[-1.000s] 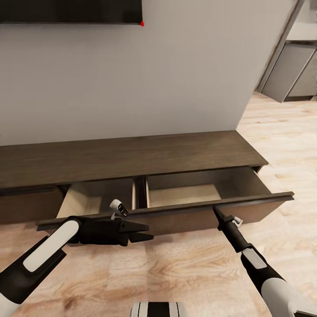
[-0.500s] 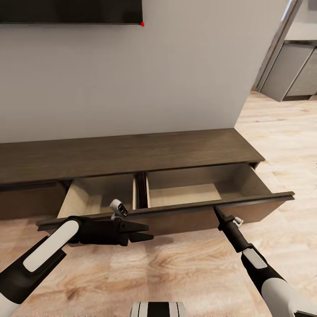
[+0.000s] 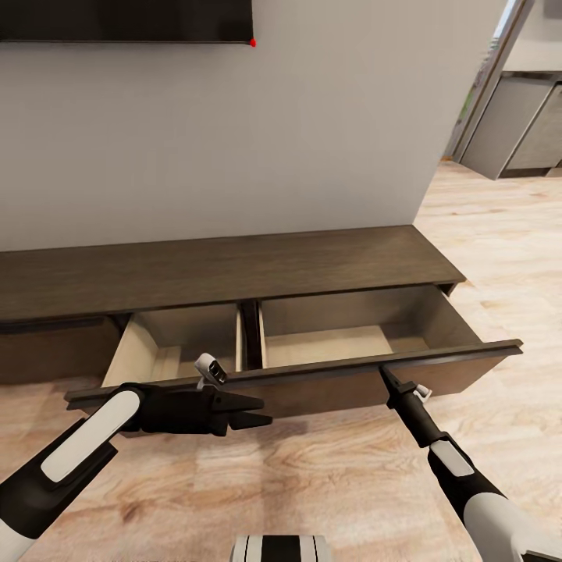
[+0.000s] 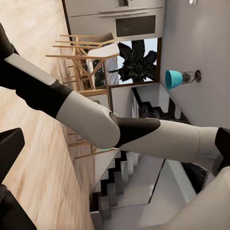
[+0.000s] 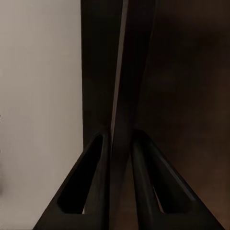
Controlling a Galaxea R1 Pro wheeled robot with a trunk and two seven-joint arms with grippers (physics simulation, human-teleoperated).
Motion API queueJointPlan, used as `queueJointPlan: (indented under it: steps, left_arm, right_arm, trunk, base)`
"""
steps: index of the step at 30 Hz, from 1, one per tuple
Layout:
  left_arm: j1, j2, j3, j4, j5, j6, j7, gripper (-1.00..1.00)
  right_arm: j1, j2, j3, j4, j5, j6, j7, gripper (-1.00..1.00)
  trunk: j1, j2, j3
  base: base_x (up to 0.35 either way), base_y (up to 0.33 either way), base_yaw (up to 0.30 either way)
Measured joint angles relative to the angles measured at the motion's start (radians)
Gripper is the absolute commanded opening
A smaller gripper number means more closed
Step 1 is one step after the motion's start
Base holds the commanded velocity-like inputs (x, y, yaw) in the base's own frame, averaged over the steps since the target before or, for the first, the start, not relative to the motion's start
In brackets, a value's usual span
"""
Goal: Place each of the two pumpkins and all three candles from the living room inside a cabinet in the living room (use any cabinet), then make sure every cabinet is closed, and position the cauldron so it is next to a table in the living room.
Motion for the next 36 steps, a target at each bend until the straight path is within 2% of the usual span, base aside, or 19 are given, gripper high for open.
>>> queueJointPlan:
  steps: [6, 12, 33, 36]
  left_arm:
    - [0.000, 0.000, 0.000, 0.000, 0.000, 0.000, 0.000, 1.00]
    - [0.000, 0.000, 0.000, 0.000, -0.001, 0.000, 0.001, 1.00]
    - [0.000, 0.000, 0.000, 0.000, 0.000, 0.000, 0.001, 1.00]
    - [0.000, 0.000, 0.000, 0.000, 0.000, 0.000, 0.001, 1.00]
  right_arm:
    - [0.000, -0.004, 0.008, 0.000, 0.001, 0.000, 0.003, -1.00]
    - [0.000, 0.000, -0.006, 0.000, 0.000, 0.000, -0.002, -1.00]
    - [0.000, -0.004, 0.000, 0.000, 0.001, 0.000, 0.001, -1.00]
    - [0.000, 0.000, -0.009, 0.000, 0.000, 0.000, -0.003, -1.00]
  trunk:
    - [0.000, 0.000, 0.000]
    - [0.000, 0.000, 0.000]
    - [0.000, 0.000, 0.000]
    - [0.000, 0.000, 0.000]
  base:
    - [-0.015, 0.000, 0.000]
    - [-0.134, 0.000, 0.000]
    - [-0.026, 0.000, 0.000]
    - [-0.116, 0.000, 0.000]
